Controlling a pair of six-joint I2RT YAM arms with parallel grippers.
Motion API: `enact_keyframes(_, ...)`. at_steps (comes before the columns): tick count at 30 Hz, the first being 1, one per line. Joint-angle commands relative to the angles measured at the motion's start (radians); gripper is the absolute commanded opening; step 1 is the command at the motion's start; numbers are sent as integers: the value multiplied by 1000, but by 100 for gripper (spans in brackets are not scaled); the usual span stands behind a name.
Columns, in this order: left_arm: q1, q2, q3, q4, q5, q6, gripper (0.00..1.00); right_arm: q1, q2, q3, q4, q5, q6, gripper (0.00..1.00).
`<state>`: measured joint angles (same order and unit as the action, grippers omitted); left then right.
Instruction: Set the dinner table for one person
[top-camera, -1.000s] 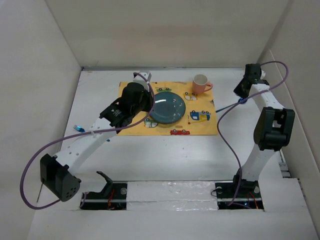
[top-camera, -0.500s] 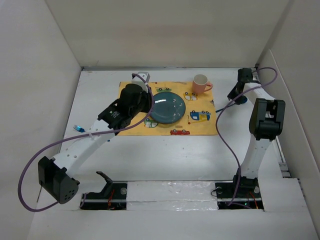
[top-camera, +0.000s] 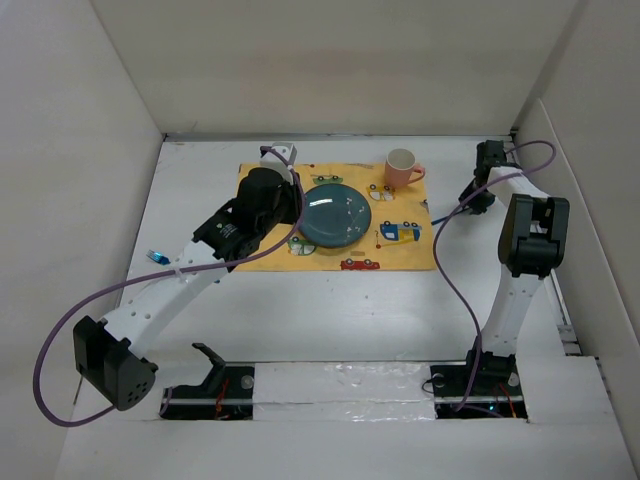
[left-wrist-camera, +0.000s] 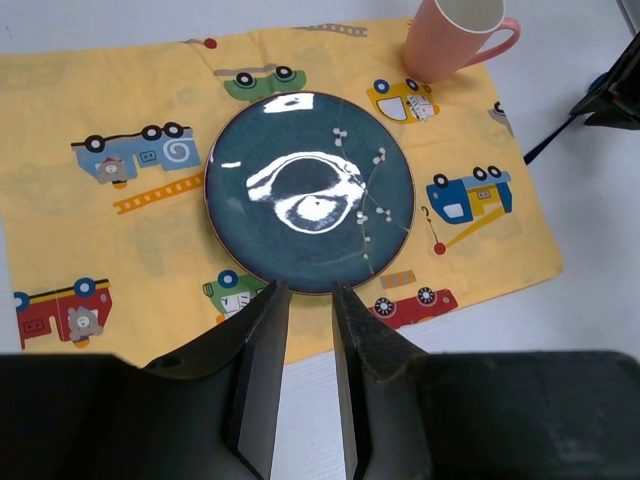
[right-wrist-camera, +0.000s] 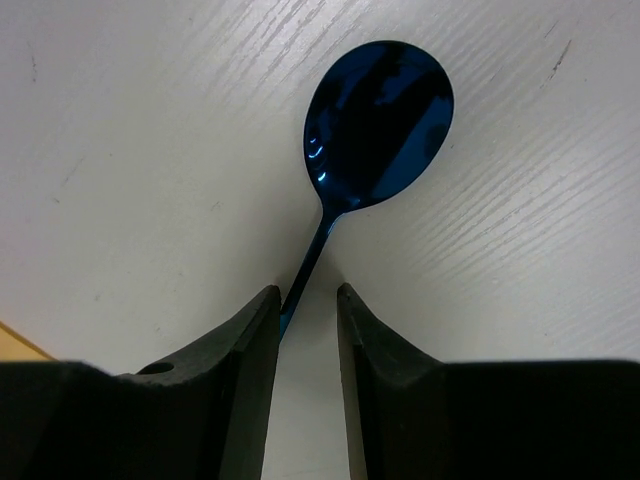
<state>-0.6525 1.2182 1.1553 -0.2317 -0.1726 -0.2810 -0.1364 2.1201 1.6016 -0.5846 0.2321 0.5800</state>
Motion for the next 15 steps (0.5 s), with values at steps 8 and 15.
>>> enact_keyframes(8, -1, -45, 15, 17, -42, 31, 22, -12, 52, 126, -127, 3, -29, 21)
enact_keyframes(15, -1, -68, 1, 12, -79, 46, 22, -52, 22, 114, -143, -17, -62, 0)
